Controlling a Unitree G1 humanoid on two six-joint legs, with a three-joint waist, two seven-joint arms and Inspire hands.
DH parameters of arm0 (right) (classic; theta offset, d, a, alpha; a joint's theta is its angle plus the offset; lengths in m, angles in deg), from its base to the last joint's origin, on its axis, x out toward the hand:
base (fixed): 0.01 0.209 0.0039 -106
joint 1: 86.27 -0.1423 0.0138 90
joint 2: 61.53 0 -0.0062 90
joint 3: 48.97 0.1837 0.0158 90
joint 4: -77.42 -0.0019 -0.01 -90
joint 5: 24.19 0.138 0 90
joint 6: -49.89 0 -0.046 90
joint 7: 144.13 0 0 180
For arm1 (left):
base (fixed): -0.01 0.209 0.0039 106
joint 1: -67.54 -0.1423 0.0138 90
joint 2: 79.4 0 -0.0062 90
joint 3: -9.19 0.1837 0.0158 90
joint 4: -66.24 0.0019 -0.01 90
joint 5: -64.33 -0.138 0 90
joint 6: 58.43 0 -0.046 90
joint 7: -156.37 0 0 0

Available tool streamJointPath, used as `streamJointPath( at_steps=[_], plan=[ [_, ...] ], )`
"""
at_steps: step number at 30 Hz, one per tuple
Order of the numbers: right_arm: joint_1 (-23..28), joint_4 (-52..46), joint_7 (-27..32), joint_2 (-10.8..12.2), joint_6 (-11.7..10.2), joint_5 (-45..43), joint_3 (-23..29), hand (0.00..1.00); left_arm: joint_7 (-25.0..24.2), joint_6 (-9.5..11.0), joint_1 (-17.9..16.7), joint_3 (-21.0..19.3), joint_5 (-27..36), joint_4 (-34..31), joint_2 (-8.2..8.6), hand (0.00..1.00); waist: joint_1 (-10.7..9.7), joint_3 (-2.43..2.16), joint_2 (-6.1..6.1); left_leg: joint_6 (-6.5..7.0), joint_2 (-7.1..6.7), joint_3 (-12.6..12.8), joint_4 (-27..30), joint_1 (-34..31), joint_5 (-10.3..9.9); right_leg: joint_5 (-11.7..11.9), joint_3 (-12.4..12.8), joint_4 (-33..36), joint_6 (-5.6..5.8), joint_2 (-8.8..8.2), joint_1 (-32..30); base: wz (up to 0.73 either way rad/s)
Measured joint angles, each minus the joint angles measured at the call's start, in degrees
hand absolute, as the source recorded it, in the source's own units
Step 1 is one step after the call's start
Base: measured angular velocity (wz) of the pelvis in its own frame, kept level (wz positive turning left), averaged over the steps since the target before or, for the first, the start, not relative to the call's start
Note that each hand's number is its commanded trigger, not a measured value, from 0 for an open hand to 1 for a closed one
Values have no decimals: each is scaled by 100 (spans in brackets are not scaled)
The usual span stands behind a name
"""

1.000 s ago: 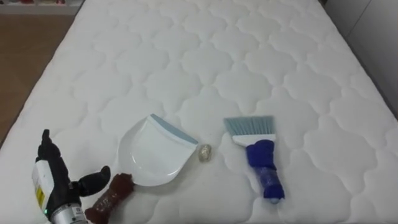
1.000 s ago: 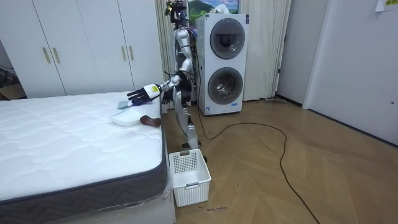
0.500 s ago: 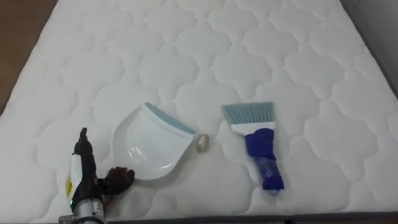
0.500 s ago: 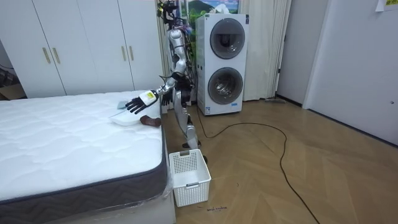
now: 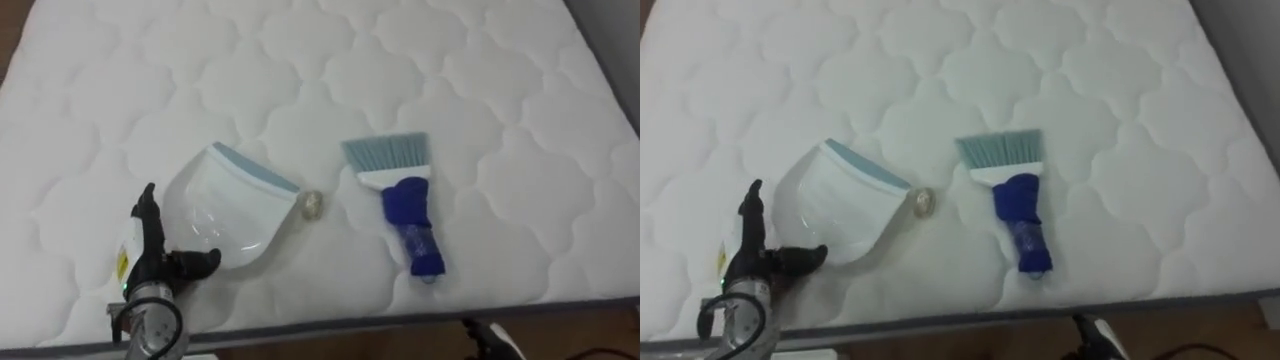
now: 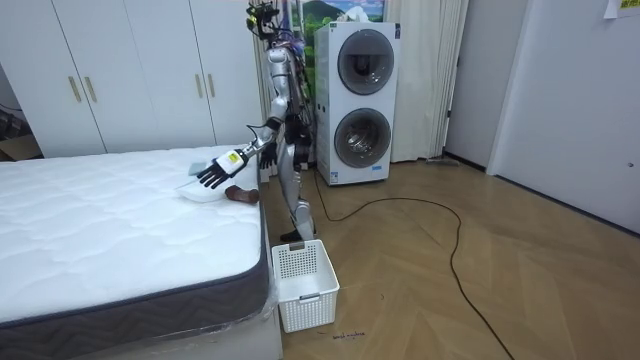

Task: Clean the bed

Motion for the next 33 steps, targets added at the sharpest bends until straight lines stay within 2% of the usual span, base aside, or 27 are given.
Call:
streamJointPath(
  at_steps=[3,8,10,17,24,33],
  plan=[
    [-42,-8,-38,37,12,3,0,0,2,-51,35,18,5,56,0,0,-15,20,18,26,-48,-44,193,-222,7,-22,4,119,20,-53,-175,14],
    [-231,-12,-106,9,30,11,22,0,0,-114,195,10,12,269,-9,0,-29,95,61,71,-107,-65,429,-622,-26,-25,-19,447,28,-144,-535,7],
    [-261,-32,-114,-28,12,19,17,0,2,-168,262,17,13,292,-7,0,-36,111,78,78,-112,-76,582,-791,-35,-44,-51,579,16,-172,-668,10],
    [-355,-48,-43,-98,-41,290,-163,0,90,-169,323,76,108,295,-6,0,-32,117,86,78,-121,-75,928,-1231,-83,-79,-16,867,-6,-205,-1094,1],
    [-361,-25,17,-72,-89,509,-245,0,324,-168,346,77,101,298,25,0,-38,124,88,85,-122,-48,988,-1302,-131,-122,-9,959,1,-213,-1169,0],
    [-482,-39,96,-58,-83,734,-252,0,504,-171,633,73,112,357,22,0,-53,155,54,83,-148,-45,1279,-1678,-174,-268,-33,1288,-13,-297,-1550,4]
  ],
)
